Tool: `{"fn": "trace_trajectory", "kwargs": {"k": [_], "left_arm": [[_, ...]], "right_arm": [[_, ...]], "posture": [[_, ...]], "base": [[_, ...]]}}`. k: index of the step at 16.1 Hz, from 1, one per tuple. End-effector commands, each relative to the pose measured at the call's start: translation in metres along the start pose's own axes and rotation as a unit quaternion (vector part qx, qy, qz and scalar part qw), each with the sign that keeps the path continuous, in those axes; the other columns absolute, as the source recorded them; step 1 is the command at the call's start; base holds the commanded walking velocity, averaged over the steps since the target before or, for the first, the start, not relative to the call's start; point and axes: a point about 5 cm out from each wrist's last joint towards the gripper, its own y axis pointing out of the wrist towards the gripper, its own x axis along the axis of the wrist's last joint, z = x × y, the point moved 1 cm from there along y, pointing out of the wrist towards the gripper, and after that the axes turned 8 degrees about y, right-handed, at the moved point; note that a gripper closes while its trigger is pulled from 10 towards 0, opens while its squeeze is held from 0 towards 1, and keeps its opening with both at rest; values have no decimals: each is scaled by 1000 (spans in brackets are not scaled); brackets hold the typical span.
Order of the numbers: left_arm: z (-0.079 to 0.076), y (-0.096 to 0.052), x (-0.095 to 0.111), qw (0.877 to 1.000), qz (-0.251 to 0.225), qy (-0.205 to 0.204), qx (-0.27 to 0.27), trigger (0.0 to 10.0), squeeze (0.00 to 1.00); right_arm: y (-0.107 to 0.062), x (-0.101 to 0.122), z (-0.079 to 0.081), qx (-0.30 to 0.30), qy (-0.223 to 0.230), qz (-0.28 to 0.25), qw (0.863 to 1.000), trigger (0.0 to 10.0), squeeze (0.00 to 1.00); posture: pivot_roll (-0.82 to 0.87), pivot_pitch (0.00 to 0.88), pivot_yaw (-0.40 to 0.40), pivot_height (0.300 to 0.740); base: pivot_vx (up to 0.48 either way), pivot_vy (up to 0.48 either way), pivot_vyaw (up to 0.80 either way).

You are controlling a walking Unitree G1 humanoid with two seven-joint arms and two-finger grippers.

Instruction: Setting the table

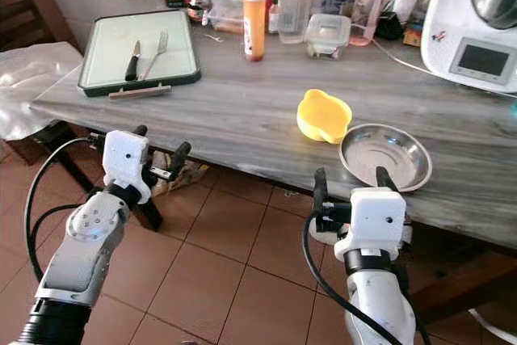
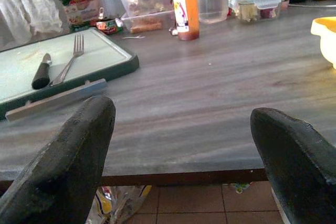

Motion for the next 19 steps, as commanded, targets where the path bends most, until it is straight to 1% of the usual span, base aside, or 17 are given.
{"fn": "trace_trajectory", "kwargs": {"k": [1, 5, 8, 19], "left_arm": [[0, 3, 4, 1000, -7, 2, -3, 10000, 0], [-4, 1, 1, 1000, 2, -2, -4, 10000, 0], [-4, 3, 0, 1000, 6, -4, -5, 10000, 0], [-7, 5, 0, 1000, 8, -5, -9, 10000, 0]], "right_arm": [[0, -3, -3, -8, 2, 3, 1000, 10000, 0], [-4, -9, -7, -16, 10, 19, 1000, 10000, 0], [-4, -11, -11, -23, 15, 23, 999, 10000, 0], [-3, -12, -12, -27, 19, 24, 999, 10000, 0]], "posture": [[91, 77, 29, 740], [79, 89, 27, 740], [76, 90, 27, 740], [74, 90, 27, 740]], "base": [[0, 0, 0], [0, 0, 0], [-247, 0, 0], [-315, 0, 0]]}}
